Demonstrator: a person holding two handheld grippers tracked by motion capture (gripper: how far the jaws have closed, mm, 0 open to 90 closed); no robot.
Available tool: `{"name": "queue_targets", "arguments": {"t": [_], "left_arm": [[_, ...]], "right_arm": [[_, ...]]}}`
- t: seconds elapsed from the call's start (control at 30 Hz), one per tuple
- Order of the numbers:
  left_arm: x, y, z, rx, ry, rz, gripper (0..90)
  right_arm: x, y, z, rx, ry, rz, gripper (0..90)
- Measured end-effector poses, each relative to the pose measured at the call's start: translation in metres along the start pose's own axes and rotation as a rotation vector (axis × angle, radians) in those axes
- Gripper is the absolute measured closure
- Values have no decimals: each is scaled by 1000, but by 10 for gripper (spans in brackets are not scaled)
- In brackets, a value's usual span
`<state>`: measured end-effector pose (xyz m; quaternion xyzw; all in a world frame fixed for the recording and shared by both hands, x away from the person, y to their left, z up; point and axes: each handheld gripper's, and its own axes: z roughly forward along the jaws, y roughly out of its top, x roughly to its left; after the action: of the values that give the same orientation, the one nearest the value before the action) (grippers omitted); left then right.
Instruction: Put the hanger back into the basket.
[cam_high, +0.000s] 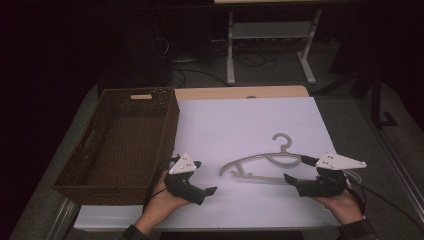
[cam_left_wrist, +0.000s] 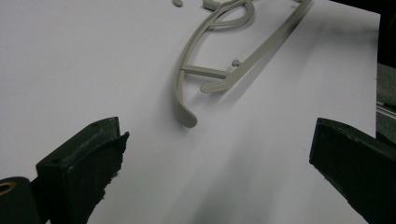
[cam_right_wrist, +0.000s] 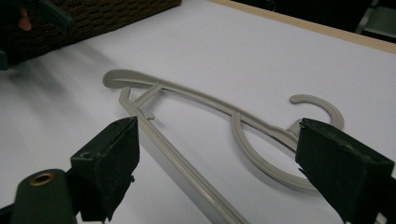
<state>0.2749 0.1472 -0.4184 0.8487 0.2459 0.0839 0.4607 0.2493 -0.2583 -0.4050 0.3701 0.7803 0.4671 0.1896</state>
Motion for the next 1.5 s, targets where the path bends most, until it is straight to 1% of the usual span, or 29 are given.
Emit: {"name": "queue_targets", "arguments": {"t": [0.23, 0.63, 0.67, 0.73, 0.8, 0.83, 0.87, 0.9, 0.93, 0.97, 1.0, 1.03, 1.07, 1.1, 1.13, 1.2, 1.23, 1.27, 1.3, 1.37, 1.43, 1.5], "left_arm": [[0, 0, 0, -2, 3, -1, 24], [1, 1, 0, -1, 1, -3, 24], [1, 0, 0, -1, 1, -3, 24], [1, 0, 0, 0, 3, -3, 24], [1, 1, 0, -2, 4, -4, 24], [1, 0, 0, 0, 4, -2, 24], [1, 0, 0, 2, 5, -2, 24], [1, 0, 0, 2, 5, -2, 24], [1, 1, 0, 3, 6, -1, 24], [1, 1, 0, 2, 6, -1, 24], [1, 1, 0, 2, 6, -2, 24], [1, 1, 0, 2, 6, -1, 24], [0, 1, 0, 1, 6, -1, 24], [0, 1, 0, 1, 6, -2, 24], [0, 1, 0, 3, 6, -1, 24], [0, 1, 0, 2, 4, 3, 25], [0, 1, 0, 2, 4, 3, 25], [1, 1, 0, 2, 1, 4, 25], [1, 1, 0, 2, 1, 4, 25], [1, 1, -1, 0, 1, 3, 25], [1, 1, -1, 0, 3, 1, 25], [1, 1, 0, 0, 4, -1, 25]], "right_arm": [[0, 0, 0, 4, 2, 0, 133], [-9, -3, -4, 41, -23, 26, 154], [-11, -2, -5, 58, -25, 36, 194], [-12, -2, -5, 63, -24, 38, 208], [-13, -2, -6, 76, -27, 50, 250], [-14, -3, -7, 88, -27, 62, 308], [-15, -3, -8, 91, -27, 59, 342], [-15, -3, -8, 91, -27, 59, 342], [-15, -4, -8, 91, -29, 58, 377], [-16, -4, -10, 91, -32, 55, 469], [-16, -4, -11, 91, -32, 57, 510], [-18, -4, -12, 90, -32, 62, 573], [-18, -4, -12, 90, -32, 62, 573], [-19, -4, -12, 92, -29, 64, 609], [-20, -6, -11, 98, -31, 70, 713], [-21, -8, -10, 106, -34, 69, 798], [-21, -8, -10, 106, -34, 69, 798], [-22, -10, -8, 134, -38, 60, 874], [-22, -11, -7, 145, -42, 61, 896], [-22, -12, -5, 155, -37, 58, 896], [-22, -14, -1, 181, -34, 45, 898], [-22, -14, 0, 187, -33, 43, 899]]}}
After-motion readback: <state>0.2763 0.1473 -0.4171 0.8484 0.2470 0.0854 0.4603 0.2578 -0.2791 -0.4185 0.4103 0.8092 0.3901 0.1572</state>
